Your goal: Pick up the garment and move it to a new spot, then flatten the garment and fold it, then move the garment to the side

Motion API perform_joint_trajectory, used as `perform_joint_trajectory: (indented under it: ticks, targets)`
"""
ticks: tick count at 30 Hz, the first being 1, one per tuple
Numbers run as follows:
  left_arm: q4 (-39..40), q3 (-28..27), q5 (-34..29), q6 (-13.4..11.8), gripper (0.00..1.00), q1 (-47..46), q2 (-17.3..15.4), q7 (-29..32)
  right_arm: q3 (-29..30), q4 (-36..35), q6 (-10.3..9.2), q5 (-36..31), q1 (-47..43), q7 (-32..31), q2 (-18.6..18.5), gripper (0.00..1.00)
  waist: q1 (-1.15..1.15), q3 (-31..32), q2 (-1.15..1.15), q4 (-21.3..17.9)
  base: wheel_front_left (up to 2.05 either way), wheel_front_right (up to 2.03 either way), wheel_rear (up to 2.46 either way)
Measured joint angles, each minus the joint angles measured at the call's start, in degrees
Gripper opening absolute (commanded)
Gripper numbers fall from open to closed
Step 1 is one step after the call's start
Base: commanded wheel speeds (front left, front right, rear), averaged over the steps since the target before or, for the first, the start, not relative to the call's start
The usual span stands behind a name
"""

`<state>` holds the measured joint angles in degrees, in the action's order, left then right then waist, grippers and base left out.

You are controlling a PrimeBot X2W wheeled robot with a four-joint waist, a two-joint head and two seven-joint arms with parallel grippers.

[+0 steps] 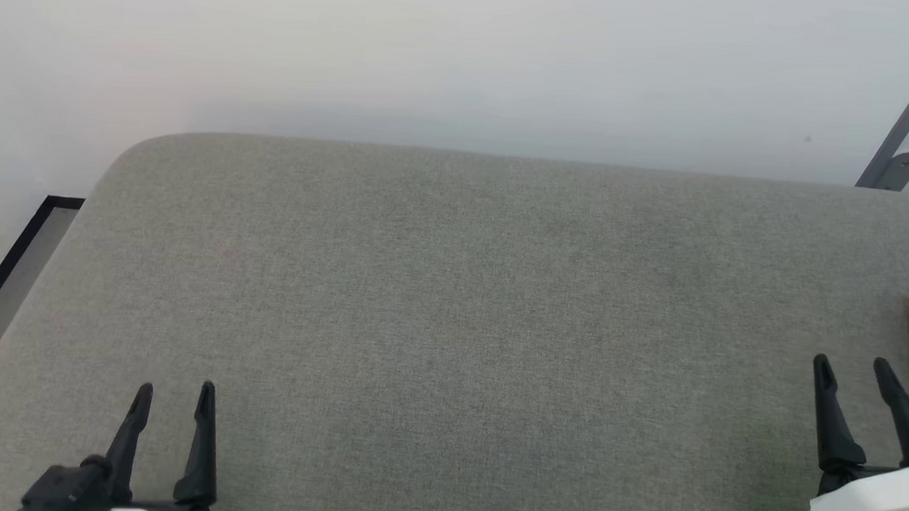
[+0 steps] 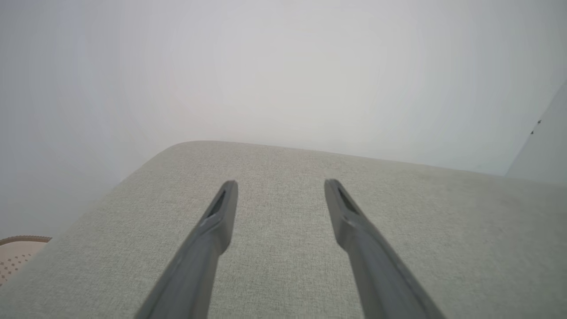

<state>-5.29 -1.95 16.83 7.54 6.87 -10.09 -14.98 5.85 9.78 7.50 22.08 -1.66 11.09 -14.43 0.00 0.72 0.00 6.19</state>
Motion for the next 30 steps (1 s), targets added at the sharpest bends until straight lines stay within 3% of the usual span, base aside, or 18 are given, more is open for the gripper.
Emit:
perform_joint_trajectory:
  ticks: [25,26,30]
  targets:
    - [1.32,-0.6,0.51,0.0,1.0,1.69,0.07,0.01,2.22,-6.3,0.0,-0.93,-2.52,-3.11,2.98,1.0,0.0,-0.07,0.0,0.44,0.0,0.0,0.0]
    - [1.23,-0.4,0.54,0.02,0.0,1.68,0.05,0.02,2.19,-6.1,0.0,-0.93,-2.5,-3.09,3.07,0.0,0.0,-0.12,0.0,0.44,0.0,0.0,0.0]
    - [-0.97,0.09,0.59,0.02,0.0,1.83,1.33,0.12,1.67,-3.92,0.0,-0.92,-3.13,-3.1,4.13,0.0,0.0,-0.13,0.0,0.43,0.0,0.0,0.0]
